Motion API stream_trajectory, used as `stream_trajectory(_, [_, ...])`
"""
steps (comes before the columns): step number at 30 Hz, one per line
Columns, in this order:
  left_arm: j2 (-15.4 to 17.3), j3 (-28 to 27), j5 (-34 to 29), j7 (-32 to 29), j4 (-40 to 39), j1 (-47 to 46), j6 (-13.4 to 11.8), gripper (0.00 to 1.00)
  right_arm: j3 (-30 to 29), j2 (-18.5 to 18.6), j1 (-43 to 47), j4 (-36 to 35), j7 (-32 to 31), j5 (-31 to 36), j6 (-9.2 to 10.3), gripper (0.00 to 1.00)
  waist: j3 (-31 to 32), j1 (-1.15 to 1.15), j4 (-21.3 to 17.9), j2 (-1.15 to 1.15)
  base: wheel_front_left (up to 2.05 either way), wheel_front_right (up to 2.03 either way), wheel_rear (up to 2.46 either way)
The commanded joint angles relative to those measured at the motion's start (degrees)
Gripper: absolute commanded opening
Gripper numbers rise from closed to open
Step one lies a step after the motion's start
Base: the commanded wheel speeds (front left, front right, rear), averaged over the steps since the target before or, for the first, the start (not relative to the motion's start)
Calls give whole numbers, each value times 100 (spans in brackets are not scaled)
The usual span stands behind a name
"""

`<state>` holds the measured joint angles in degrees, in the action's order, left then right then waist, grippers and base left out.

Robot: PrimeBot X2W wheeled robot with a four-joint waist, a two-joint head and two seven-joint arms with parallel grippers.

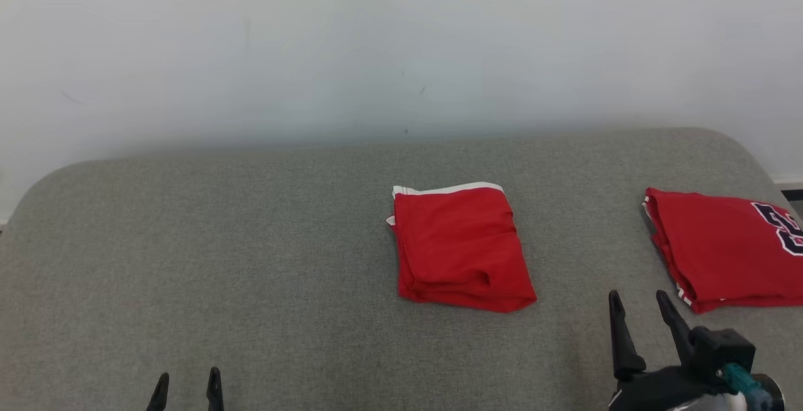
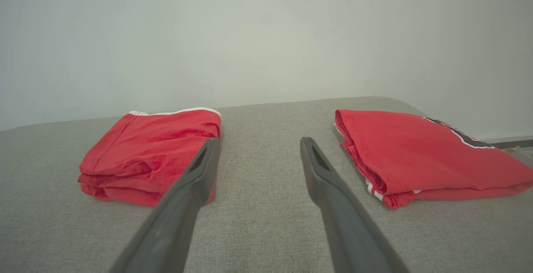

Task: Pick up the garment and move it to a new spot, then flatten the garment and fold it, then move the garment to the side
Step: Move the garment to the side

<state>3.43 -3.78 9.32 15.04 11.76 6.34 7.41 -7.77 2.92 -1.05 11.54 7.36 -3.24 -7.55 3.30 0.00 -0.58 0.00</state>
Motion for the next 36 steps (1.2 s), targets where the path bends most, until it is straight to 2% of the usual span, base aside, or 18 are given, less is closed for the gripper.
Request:
stream_trajectory(1, [-16, 16, -29, 15, -20, -38, 6, 100, -4, -8, -113, -64, -219, -105, 16, 100, -20, 0, 37, 0, 0, 0, 0])
stream_trajectory(3, [-17, 28, -23, 15, -27, -42, 6, 100, -19, -9, -273, -136, -776, -241, 16, 100, -49, 0, 80, 0, 0, 0, 0])
stream_trajectory(9, [-10, 180, -17, 15, -51, -125, 7, 100, -202, 3, -1038, -395, -3226, -420, 16, 100, -214, 0, 304, 0, 0, 0, 0])
stream_trajectory(10, [-10, 180, -17, 15, -51, -125, 7, 100, -202, 3, -1038, -395, -3226, -420, 16, 100, -214, 0, 304, 0, 0, 0, 0])
stream_trajectory(13, [7, 312, -35, 15, -91, -201, 7, 100, -151, 153, -1564, -442, -4285, -403, 16, 100, -457, 0, 455, 0, 0, 0, 0])
stream_trajectory(16, [18, 451, -24, 15, -117, -325, 6, 100, -264, 237, -2014, -304, -4966, -418, 16, 100, -730, 0, 671, 0, 0, 0, 0])
stream_trajectory(21, [4, 674, 52, 15, -152, -664, 1, 100, -425, 489, -2609, 149, -5546, -197, 16, 100, -1156, 0, 1129, 0, 0, 0, 0])
stream_trajectory(29, [-15, 794, 103, 15, -205, -862, 1, 100, -602, 545, -3135, 867, -5373, 99, 16, 100, -1668, 0, 1458, 0, 0, 0, 0])
stream_trajectory(36, [-25, 895, 143, 15, -230, -1062, 1, 100, -986, 346, -3340, 1508, -5105, 325, 15, 100, -1989, 0, 1623, 0, 0, 0, 0])
